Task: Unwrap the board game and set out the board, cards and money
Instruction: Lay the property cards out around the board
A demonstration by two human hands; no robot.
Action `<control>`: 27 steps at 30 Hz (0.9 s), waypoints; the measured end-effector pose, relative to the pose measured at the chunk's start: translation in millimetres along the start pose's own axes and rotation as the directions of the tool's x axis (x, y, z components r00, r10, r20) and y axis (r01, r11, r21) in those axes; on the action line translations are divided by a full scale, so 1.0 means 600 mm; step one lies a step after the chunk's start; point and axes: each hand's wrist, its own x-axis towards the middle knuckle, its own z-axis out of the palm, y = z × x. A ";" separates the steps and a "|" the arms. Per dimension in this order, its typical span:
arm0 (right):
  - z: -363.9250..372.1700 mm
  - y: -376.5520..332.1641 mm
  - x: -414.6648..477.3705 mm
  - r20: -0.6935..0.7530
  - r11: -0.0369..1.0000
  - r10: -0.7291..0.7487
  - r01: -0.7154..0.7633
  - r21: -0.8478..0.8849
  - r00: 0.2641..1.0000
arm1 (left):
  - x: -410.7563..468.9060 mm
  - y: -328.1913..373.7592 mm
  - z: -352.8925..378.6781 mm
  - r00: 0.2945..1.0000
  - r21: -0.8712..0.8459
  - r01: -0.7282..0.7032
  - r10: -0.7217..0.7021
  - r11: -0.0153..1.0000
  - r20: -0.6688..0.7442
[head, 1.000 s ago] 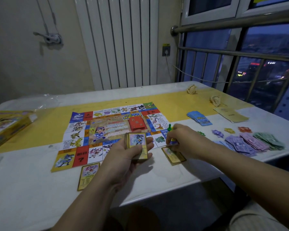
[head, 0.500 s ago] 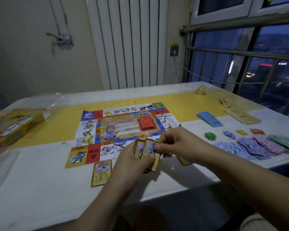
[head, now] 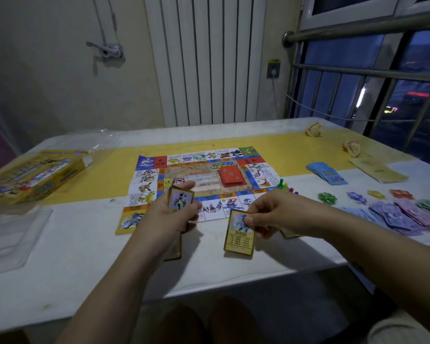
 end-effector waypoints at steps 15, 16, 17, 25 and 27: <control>0.060 -0.071 0.040 0.045 0.991 -0.127 0.129 -0.039 0.991 | -0.034 -0.010 -0.052 0.996 0.193 -0.047 0.032 0.980 0.083; 0.065 -0.078 0.043 0.054 0.988 -0.152 0.152 -0.010 0.987 | -0.037 -0.011 -0.053 0.995 0.211 -0.050 0.031 0.976 0.094; 0.069 -0.085 0.046 0.063 0.985 -0.175 0.175 0.012 0.983 | -0.039 -0.012 -0.056 0.996 0.219 -0.048 0.030 0.974 0.084; 0.093 -0.158 0.091 -0.038 0.947 -0.316 0.317 0.047 0.948 | -0.025 -0.015 -0.159 0.965 0.136 -0.068 0.100 0.988 -0.243; 0.093 -0.173 0.107 -0.069 0.946 -0.318 0.321 0.034 0.946 | -0.021 -0.021 -0.193 0.942 0.169 -0.047 0.100 0.984 -0.319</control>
